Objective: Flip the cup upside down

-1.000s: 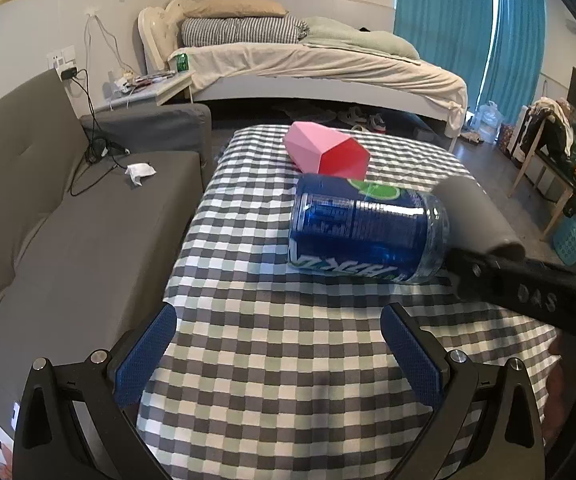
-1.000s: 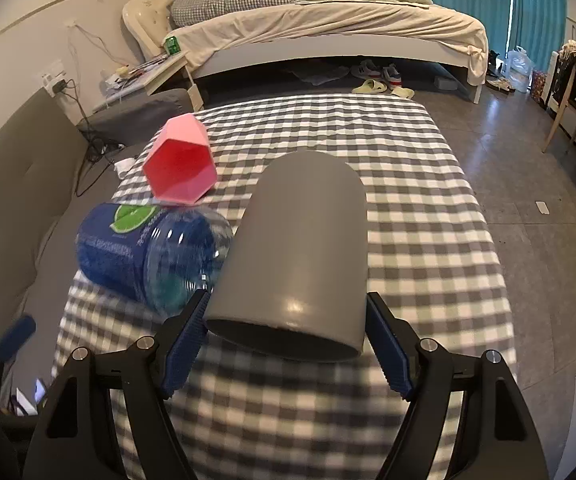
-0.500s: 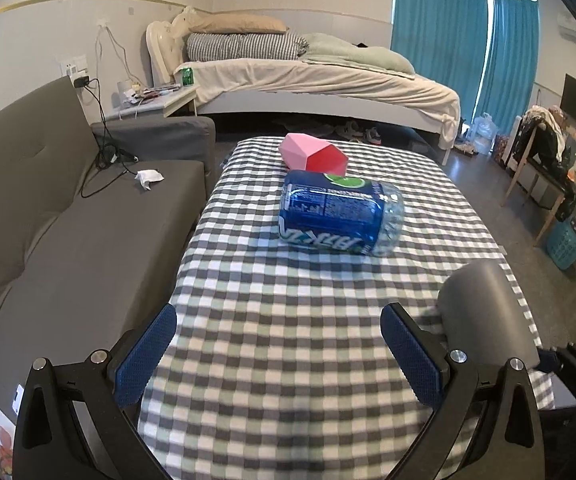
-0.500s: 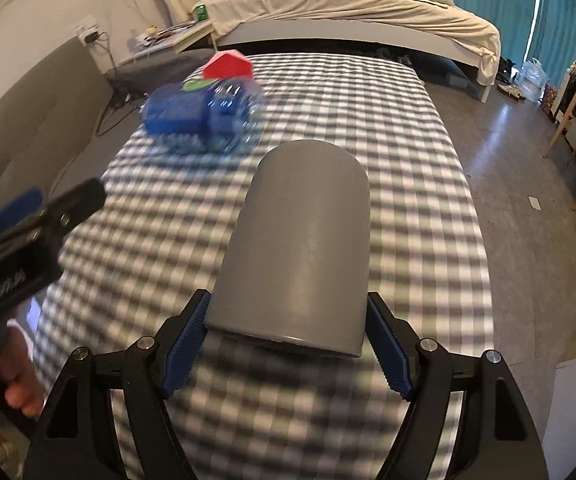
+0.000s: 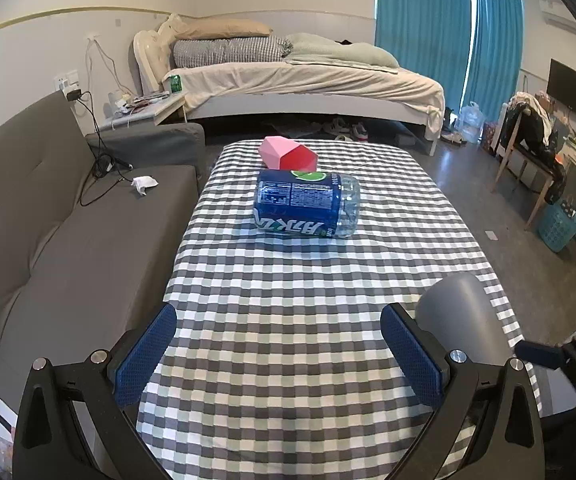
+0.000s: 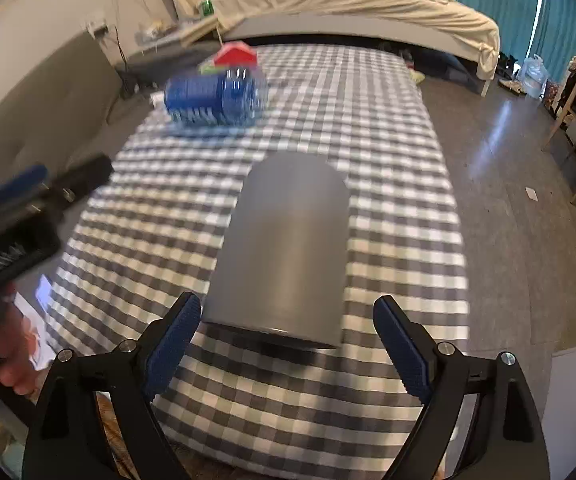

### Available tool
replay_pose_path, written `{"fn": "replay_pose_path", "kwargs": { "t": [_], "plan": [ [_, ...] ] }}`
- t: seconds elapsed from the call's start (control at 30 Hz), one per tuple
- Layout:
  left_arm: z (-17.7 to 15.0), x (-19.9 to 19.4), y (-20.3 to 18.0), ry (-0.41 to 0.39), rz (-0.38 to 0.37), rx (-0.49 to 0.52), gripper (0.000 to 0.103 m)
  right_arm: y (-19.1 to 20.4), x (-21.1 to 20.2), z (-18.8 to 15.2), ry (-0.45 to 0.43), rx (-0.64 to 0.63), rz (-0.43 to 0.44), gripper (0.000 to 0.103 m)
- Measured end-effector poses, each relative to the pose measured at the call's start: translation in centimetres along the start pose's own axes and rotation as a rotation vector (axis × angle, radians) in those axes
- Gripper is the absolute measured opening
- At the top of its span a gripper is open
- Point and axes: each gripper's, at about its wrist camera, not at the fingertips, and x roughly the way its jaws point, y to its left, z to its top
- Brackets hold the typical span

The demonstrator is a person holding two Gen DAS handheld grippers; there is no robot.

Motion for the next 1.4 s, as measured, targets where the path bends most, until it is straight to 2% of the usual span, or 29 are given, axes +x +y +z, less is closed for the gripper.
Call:
{"fn": "replay_pose_path", "kwargs": {
  "t": [0.2,0.37,0.63,0.83,1.0,1.1,1.27,1.37,1.4],
  "plan": [
    [0.3,0.0,-2.1,0.036,0.007,0.026,0.103,-3.6,-5.0,0.9,-0.156,0.029,-0.092,0.089],
    [0.8,0.1,-4.9,0.085,-0.035,0.050,0.103,-6.8,-6.4,2.7,-0.190,0.040,-0.137,0.089],
    [2.1,2.3,-9.5,0.219,-0.112,0.069,0.103,-9.3,-5.7,3.6,-0.184,0.063,-0.139,0.089],
    [1.6,5.2,-11.1,0.328,-0.156,0.074,0.103,-10.0,-4.1,3.7,-0.153,0.076,-0.140,0.089],
    [1.8,7.1,-11.5,0.388,-0.204,0.056,0.103,-10.9,-2.8,3.8,-0.116,0.098,-0.152,0.089],
    [2.1,7.6,-12.0,0.399,-0.204,0.082,0.102,-10.9,-2.2,4.0,-0.101,0.098,-0.155,0.089],
    [1.8,9.3,-12.4,0.493,-0.267,0.079,0.096,-11.3,-1.9,4.2,-0.096,0.110,-0.175,0.089],
    [1.4,10.3,-12.4,0.564,-0.319,0.056,0.079,-11.6,-1.8,4.4,-0.092,0.121,-0.188,0.089],
    [1.5,10.2,-12.4,0.568,-0.331,0.049,0.079,-11.6,-1.9,4.5,-0.092,0.121,-0.190,0.089]
  ]
}}
